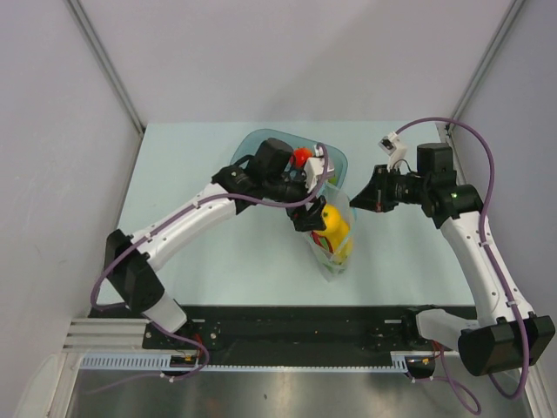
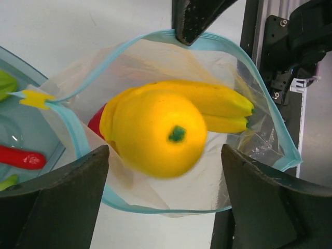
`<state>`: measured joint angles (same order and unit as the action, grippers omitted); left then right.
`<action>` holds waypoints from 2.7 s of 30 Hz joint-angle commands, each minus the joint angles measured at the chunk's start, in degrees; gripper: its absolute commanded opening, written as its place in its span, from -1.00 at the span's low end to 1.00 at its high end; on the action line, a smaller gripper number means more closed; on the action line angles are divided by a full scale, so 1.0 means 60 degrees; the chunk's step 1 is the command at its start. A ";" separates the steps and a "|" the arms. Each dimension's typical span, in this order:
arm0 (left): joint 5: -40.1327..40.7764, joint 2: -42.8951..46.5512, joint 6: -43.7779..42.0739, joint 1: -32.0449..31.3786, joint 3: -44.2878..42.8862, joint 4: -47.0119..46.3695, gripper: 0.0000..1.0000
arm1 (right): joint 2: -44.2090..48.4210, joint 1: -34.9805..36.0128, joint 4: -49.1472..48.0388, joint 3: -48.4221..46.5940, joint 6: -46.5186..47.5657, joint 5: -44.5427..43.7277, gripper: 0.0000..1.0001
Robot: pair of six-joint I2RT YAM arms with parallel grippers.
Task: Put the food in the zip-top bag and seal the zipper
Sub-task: Place the fake fruit in the zipper food storage bag, then pick up the fake fruit from the bin, then place the fake fruit in the zipper food storage bag.
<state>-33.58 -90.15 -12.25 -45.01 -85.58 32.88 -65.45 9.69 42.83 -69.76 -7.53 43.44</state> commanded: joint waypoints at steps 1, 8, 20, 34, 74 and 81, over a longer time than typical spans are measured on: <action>-0.0697 0.0389 0.0219 0.0645 -0.0913 -0.0086 0.99 | 0.0142 0.0069 -0.0297 -0.0034 0.0010 0.0011 -1.00; -0.1669 0.0920 0.1593 0.2901 -0.0662 -0.2436 0.99 | 0.0230 0.0054 -0.0268 0.0024 0.0127 -0.0033 -1.00; 0.0526 -0.4089 -0.6978 0.4148 -0.4497 0.3205 0.71 | 0.0200 0.0025 -0.0063 -0.0093 0.0303 -0.0194 -1.00; 0.1730 -0.6683 -1.0262 0.3694 -0.5101 0.3175 0.56 | 0.0186 -0.0165 0.0069 -0.0137 0.0317 -0.0384 -1.00; 0.1771 0.2089 0.4399 0.1001 0.2514 -0.7223 -0.84 | 0.0215 -0.0531 -0.0195 0.0361 0.0200 -0.0019 -1.00; 0.3941 0.1812 0.4780 -0.0919 0.2823 -0.7078 -0.94 | 0.0332 -0.0605 -0.0283 0.0552 -0.0034 0.0143 -1.00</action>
<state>-20.88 -79.24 12.80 -46.83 -68.31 -6.09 -65.23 6.57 43.40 -66.70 -6.72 43.18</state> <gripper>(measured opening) 0.331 0.006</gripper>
